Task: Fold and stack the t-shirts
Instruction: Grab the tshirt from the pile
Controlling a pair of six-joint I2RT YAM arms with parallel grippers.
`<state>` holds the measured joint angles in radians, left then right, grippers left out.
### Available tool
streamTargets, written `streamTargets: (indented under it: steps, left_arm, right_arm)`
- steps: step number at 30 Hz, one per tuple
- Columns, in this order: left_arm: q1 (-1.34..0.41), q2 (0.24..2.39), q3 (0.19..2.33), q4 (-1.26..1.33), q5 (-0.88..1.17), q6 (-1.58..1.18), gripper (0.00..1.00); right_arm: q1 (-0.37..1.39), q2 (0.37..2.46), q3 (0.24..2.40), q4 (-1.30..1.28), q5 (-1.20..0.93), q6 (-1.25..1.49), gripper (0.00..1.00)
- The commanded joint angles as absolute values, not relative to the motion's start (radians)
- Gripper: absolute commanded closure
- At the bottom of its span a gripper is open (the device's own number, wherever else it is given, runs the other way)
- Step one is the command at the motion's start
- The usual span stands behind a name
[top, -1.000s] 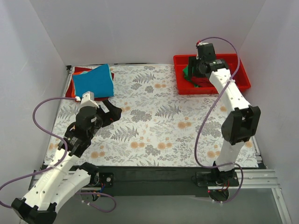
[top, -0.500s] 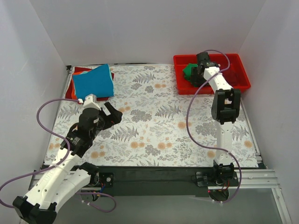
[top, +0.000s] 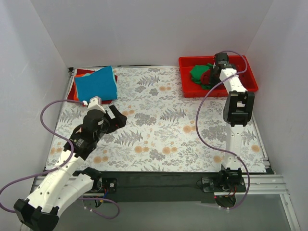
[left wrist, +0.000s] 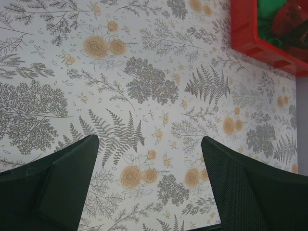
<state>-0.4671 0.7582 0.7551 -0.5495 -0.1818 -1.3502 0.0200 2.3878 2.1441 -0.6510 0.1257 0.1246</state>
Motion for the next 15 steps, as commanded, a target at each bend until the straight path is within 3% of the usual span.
streamTargets:
  steps: [1, 15]
  left_arm:
    - [-0.469, 0.73, 0.795, -0.563, -0.179, -1.356, 0.13]
    - [-0.468, 0.696, 0.788, -0.565, -0.167, -1.374, 0.13]
  right_arm:
    - [0.012, 2.258, 2.157, -0.58, 0.058, 0.11, 0.99]
    - [0.015, 1.775, 2.027, -0.48, 0.034, 0.137, 0.99]
